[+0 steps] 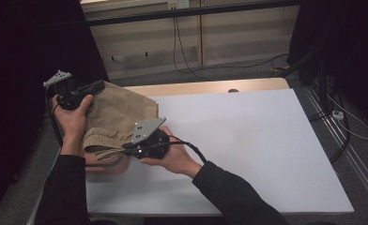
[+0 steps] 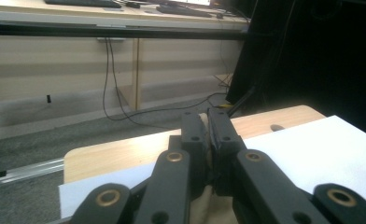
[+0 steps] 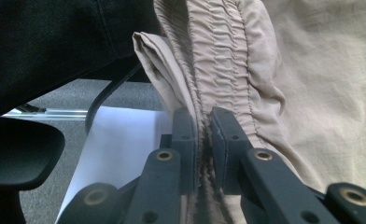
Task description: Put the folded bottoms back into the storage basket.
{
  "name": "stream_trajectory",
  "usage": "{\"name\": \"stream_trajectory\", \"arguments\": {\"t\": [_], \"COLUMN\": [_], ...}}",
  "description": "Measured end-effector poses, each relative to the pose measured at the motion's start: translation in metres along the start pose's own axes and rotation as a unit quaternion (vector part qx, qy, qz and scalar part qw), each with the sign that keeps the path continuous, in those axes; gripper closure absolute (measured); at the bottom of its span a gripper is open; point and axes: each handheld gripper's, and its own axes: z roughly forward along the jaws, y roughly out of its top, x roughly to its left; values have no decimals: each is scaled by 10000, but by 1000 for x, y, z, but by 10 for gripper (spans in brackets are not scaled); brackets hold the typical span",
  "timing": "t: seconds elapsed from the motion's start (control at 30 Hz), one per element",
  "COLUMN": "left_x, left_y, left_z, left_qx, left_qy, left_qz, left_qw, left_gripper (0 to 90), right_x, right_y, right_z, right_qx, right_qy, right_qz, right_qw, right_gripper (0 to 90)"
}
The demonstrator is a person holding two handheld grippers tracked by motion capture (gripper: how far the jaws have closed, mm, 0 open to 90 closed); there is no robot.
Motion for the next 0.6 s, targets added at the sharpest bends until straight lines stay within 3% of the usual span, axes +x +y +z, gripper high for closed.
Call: {"name": "stream_trajectory", "arguments": {"t": [0.6], "left_x": [27], "left_y": [2], "left_z": [-7], "left_qx": [-24], "left_qy": [201], "left_qz": [-19], "left_qw": [9998], "left_gripper": [874], "right_x": [-8], "right_y": [20], "right_z": [27], "right_qx": [14], "right_qy": [-12], "right_qz": [-36], "right_qw": [10000], "right_gripper": [808]}}
